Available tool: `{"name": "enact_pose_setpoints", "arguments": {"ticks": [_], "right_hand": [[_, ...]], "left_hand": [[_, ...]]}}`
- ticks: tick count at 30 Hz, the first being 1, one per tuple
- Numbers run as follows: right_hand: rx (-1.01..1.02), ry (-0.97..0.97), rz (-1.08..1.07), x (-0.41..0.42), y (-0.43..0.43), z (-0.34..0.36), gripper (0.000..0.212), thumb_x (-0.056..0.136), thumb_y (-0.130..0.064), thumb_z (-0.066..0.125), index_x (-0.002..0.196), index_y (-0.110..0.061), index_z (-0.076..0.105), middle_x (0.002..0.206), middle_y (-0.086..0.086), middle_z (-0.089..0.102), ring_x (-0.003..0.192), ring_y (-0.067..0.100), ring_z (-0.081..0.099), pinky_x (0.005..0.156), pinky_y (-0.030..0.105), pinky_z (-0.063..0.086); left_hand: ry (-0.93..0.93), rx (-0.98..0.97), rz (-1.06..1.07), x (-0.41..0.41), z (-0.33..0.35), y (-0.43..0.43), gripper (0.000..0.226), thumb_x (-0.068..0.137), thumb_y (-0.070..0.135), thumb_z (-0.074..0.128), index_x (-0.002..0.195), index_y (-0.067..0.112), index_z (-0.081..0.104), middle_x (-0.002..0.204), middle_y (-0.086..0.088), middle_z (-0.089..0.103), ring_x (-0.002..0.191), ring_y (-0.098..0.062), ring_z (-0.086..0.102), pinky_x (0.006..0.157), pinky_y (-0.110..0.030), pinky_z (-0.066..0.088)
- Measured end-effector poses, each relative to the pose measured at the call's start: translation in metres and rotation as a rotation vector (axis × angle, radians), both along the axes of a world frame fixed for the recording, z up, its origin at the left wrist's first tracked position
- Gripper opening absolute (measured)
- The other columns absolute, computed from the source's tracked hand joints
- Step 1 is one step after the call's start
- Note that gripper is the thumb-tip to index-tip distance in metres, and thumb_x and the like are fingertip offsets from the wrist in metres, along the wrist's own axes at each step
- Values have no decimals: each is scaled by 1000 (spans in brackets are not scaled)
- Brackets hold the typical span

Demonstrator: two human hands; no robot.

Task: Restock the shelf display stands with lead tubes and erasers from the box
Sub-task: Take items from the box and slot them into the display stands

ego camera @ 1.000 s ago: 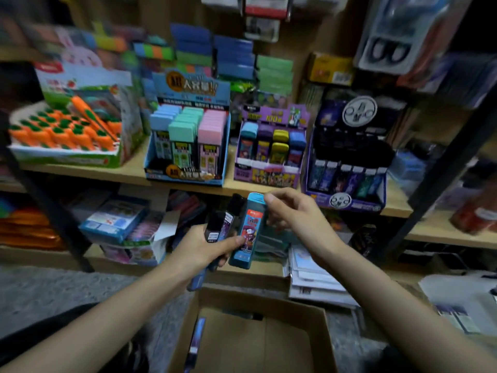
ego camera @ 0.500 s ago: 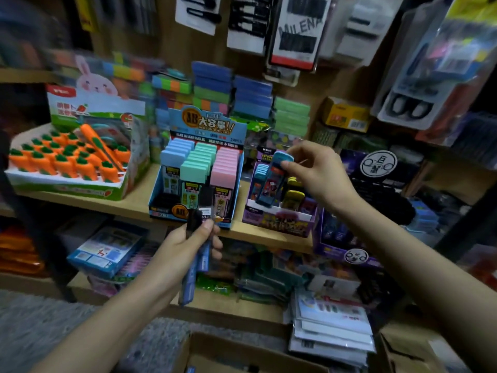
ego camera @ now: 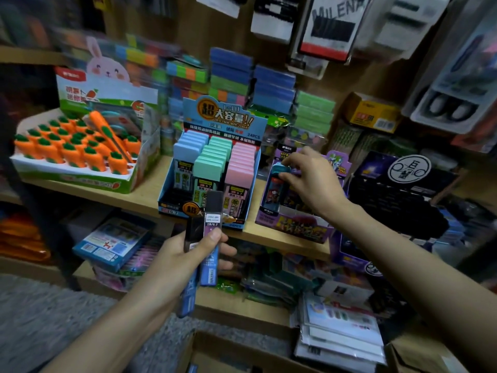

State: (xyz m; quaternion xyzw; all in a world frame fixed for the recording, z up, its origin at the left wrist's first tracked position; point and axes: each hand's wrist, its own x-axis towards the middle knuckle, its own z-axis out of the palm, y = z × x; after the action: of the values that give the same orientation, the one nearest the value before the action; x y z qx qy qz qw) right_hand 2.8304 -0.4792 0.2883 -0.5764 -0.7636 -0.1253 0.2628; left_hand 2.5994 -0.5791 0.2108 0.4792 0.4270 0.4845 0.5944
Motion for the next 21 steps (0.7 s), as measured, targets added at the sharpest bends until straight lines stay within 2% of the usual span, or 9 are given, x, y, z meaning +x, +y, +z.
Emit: {"name": "enact_pose_setpoints", "arguments": {"ticks": [2, 5, 9, 12, 14, 17, 18, 21], "right_hand": [[65, -82, -29, 1, 2, -3, 27, 83, -23, 69, 104, -7, 64, 102, 11, 53, 97, 27, 47, 74, 33, 38], [66, -154, -59, 0, 5, -7, 34, 81, -25, 71, 109, -9, 61, 108, 11, 52, 99, 28, 45, 79, 37, 40], [-9, -214, -76, -3, 5, -9, 38, 84, -26, 67, 117, -11, 55, 116, 10, 50, 107, 28, 43, 84, 38, 39], [19, -215, -34, -8, -6, -3, 35, 85, -23, 65, 117, -11, 55, 114, 9, 50, 107, 26, 42, 84, 35, 36], [-50, 13, 74, -18, -23, 0, 26, 87, -24, 64, 110, -13, 60, 105, 3, 53, 100, 18, 46, 81, 28, 35], [-457, 528, 288, -34, -56, 2, 9, 88, -24, 62, 94, -18, 65, 85, -6, 63, 78, 3, 57, 70, 21, 45], [-551, 643, 328, -37, -65, 0, 5, 89, -22, 62, 91, -20, 64, 80, -8, 64, 71, 1, 58, 64, 18, 46], [-621, 795, 344, -38, -81, -9, 9, 89, -12, 61, 89, -21, 59, 70, -4, 61, 57, -2, 56, 54, 14, 43]], "left_hand": [[5, -3, -1, 0, 0, 0, 39, 72, 45, 58, 95, 14, 66, 87, -3, 75, 78, -20, 72, 68, -31, 52], [15, -2, -15, 2, 2, -2, 38, 73, 44, 58, 95, 13, 66, 87, -3, 75, 77, -20, 72, 68, -31, 54], [-3, 6, -32, 8, 6, -5, 38, 74, 41, 58, 95, 10, 65, 85, -4, 75, 73, -18, 72, 57, -22, 54], [-12, 4, -48, 13, 8, -7, 36, 77, 39, 57, 95, 9, 65, 85, -4, 75, 74, -18, 72, 56, -20, 53], [-17, 3, -61, 17, 8, -7, 35, 77, 39, 57, 95, 10, 65, 85, -5, 75, 74, -19, 72, 58, -21, 54], [-34, -10, -80, 26, 8, -6, 34, 76, 39, 59, 93, 11, 65, 83, -4, 75, 74, -19, 72, 58, -21, 54], [-32, -11, -90, 30, 7, -6, 33, 76, 40, 59, 93, 12, 65, 83, -4, 75, 74, -20, 72, 58, -21, 54], [-20, -9, -123, 42, 4, -8, 32, 74, 41, 60, 91, 14, 66, 82, -5, 75, 73, -21, 72, 58, -23, 54]]}}
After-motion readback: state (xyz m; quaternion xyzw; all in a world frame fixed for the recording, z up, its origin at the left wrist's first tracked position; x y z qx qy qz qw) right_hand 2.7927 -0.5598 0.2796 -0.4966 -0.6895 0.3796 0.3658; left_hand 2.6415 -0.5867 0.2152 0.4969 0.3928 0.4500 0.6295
